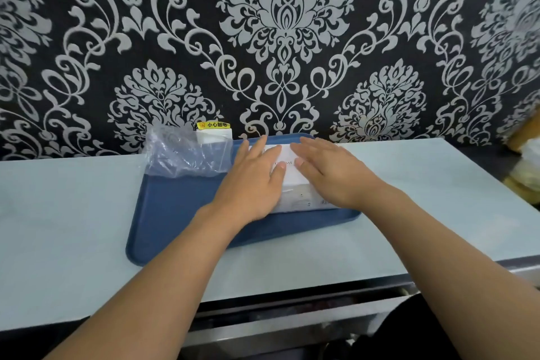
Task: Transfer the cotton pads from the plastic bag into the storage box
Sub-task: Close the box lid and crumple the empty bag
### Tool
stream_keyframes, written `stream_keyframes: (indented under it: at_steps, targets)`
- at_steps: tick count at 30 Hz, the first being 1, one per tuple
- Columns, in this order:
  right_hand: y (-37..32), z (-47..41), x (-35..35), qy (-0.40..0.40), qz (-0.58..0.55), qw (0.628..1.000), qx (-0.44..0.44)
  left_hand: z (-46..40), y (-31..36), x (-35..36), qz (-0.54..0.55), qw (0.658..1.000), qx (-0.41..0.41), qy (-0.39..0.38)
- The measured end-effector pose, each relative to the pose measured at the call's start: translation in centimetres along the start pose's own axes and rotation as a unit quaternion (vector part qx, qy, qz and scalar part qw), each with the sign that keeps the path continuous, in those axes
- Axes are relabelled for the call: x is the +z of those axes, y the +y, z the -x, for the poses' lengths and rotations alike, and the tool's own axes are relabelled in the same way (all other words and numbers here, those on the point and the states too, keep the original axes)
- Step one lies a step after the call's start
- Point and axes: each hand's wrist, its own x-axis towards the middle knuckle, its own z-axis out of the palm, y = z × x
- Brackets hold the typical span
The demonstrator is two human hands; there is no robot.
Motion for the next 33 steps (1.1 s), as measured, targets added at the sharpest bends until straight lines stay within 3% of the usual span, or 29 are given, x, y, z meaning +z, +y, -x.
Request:
stream_keyframes:
  at_steps: [3, 7, 11, 14, 18, 21, 23, 26, 29, 33]
  targets:
    - [-0.4, 0.2, 0.7, -0.02, 0.069, 0.997, 0.04, 0.2, 0.2, 0.3, -0.043, 0.999, -0.002, -0.008]
    - [-1.0, 0.5, 1.5, 0.016, 0.126, 0.991, 0.037, 0.3, 0.3, 0.5, -0.091, 0.996, 0.01, -0.005]
    - [-1.4, 0.1, 1.4, 0.067, 0.099, 0.992, 0.038, 0.3, 0.7, 0.0, -0.065, 0.998, -0.001, -0.011]
    - [-3.6, -1.3, 2.1, 0.111, 0.062, 0.992, -0.011, 0.6, 1.3, -1.4, -0.081, 0.992, 0.016, 0.092]
    - [-5.4, -3.8, 3.1, 0.056, 0.034, 0.997, -0.05, 0.4, -1.1, -5.1, -0.071, 0.959, -0.008, 0.273]
    - [-7.2, -5.5, 3.0, 0.074, -0.008, 0.997, -0.037, -0.4, -5.8, -7.5, -0.124, 0.945, -0.121, 0.277]
    - [-8.8, -6.5, 3.5, 0.074, -0.012, 0.997, -0.036, -0.6, -8.7, -8.1, -0.041, 0.949, -0.23, 0.212]
    - [-10.9, -7.5, 4.9, 0.035, 0.091, 0.994, -0.052, -0.1, -11.0, -8.2, 0.111, 0.947, -0.253, 0.163]
    - [-12.6, -8.2, 6.4, 0.051, 0.145, 0.985, -0.081, 1.1, -12.2, -9.1, 0.142, 0.941, -0.234, 0.201]
    - [-16.8, -7.2, 7.4, 0.095, 0.014, 0.984, -0.149, 7.0, -12.8, -13.3, 0.32, 0.882, -0.215, 0.272]
